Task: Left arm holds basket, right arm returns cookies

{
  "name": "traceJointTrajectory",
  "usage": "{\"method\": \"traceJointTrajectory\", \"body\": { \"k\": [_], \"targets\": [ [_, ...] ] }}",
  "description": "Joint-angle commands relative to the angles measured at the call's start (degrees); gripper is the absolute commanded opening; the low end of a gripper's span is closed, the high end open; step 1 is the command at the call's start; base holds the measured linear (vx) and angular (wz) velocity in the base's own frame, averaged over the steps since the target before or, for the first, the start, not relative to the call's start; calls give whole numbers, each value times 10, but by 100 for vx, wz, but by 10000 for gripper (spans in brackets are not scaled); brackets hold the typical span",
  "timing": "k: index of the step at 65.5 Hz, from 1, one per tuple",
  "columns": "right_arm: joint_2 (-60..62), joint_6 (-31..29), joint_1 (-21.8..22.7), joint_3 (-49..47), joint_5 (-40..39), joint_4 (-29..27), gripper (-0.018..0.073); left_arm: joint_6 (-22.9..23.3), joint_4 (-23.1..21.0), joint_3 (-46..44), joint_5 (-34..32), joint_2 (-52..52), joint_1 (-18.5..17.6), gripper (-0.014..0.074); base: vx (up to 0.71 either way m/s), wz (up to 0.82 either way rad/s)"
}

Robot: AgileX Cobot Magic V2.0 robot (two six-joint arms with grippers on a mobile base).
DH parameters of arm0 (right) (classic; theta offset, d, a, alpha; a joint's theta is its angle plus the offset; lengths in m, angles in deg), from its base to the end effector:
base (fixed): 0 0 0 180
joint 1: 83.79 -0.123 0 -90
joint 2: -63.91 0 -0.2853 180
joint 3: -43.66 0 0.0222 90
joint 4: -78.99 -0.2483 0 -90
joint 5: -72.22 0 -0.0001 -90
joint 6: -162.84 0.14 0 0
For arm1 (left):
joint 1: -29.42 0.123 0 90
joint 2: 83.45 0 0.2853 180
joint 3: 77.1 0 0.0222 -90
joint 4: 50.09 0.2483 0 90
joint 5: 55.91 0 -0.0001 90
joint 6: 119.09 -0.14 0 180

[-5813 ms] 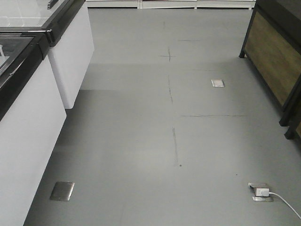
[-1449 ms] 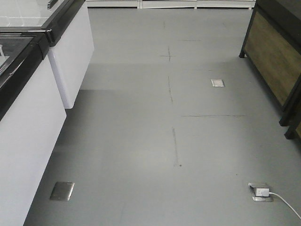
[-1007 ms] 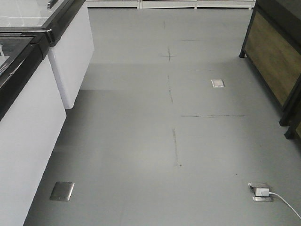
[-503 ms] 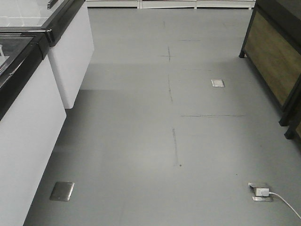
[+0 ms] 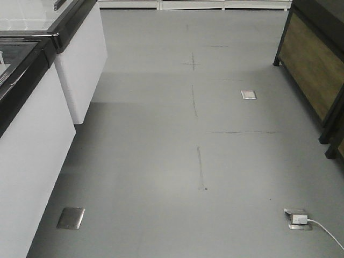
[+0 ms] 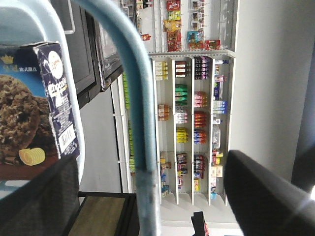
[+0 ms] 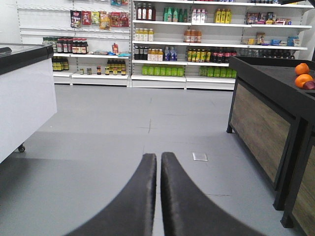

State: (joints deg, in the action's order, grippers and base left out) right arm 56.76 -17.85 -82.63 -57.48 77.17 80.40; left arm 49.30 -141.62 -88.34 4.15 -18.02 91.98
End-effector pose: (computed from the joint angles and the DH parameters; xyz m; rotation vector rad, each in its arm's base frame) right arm 0.1030 -0.0024 0.1955 -0.0113 1.5877 -0.0460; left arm 0.3077 0.3293 0.3339 -1.3050 1.2421 -1.1470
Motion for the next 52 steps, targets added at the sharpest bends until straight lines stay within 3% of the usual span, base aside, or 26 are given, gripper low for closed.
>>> {"method": "traceJointTrajectory", "body": {
  "k": [1,13,28,40,52],
  "targets": [
    [8,-3,10,10,-42,2,-9,-7,-56,-20,5,24,-3,575,0,0],
    [8,-3,31,10,-42,2,-9,-21,-93,-20,15,22,-3,464,0,0],
    [8,-3,31,10,-42,2,-9,-22,-90,-20,25,22,-3,-8,0,0],
    [8,-3,31,10,-42,2,-9,-27,-106,-22,31,25,-4,-6,0,0],
    [8,-3,31,10,-42,2,-9,-24,-106,-78,27,32,-42,-6,0,0]
  ]
}}
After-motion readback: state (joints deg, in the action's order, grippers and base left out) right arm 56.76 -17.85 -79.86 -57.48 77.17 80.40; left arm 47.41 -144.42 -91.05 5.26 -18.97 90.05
